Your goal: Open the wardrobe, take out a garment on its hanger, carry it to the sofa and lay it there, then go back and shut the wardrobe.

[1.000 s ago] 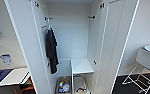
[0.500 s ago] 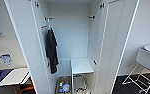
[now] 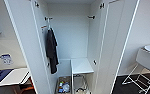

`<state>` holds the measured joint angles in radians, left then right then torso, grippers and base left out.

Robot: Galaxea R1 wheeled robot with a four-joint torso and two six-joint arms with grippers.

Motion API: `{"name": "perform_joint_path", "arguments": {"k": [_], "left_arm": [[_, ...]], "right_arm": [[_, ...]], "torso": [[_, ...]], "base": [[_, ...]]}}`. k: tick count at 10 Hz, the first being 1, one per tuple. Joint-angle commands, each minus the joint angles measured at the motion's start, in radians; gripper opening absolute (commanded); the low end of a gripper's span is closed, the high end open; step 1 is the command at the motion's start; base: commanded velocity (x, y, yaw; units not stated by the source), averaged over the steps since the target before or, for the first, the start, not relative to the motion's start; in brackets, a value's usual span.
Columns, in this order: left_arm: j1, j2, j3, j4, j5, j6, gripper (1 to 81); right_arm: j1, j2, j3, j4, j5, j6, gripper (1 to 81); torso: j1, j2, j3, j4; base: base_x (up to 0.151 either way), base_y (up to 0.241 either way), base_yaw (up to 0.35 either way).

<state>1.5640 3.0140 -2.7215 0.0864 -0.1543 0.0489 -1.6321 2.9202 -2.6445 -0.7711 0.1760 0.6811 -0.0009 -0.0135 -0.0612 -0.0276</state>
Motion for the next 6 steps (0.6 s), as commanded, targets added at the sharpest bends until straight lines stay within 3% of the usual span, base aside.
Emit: {"name": "perform_joint_path", "arguments": {"k": [1, 6], "left_arm": [[-0.032, -0.003, 0.005, 0.012, 0.05, 0.005, 81.1], [-0.031, -0.001, 0.003, 0.013, 0.048, 0.005, 81.1]], "right_arm": [[0.028, -0.013, -0.001, -0.002, -0.036, 0.002, 81.1], [0.027, -0.008, -0.003, -0.001, -0.036, 0.003, 81.1]], "torso": [[0.001, 0.0, 0.0, 0.0], [0.001, -0.001, 0.001, 0.0]], "base": [[0.067, 0.0, 0.0], [0.1, 0.0, 0.0]]}}
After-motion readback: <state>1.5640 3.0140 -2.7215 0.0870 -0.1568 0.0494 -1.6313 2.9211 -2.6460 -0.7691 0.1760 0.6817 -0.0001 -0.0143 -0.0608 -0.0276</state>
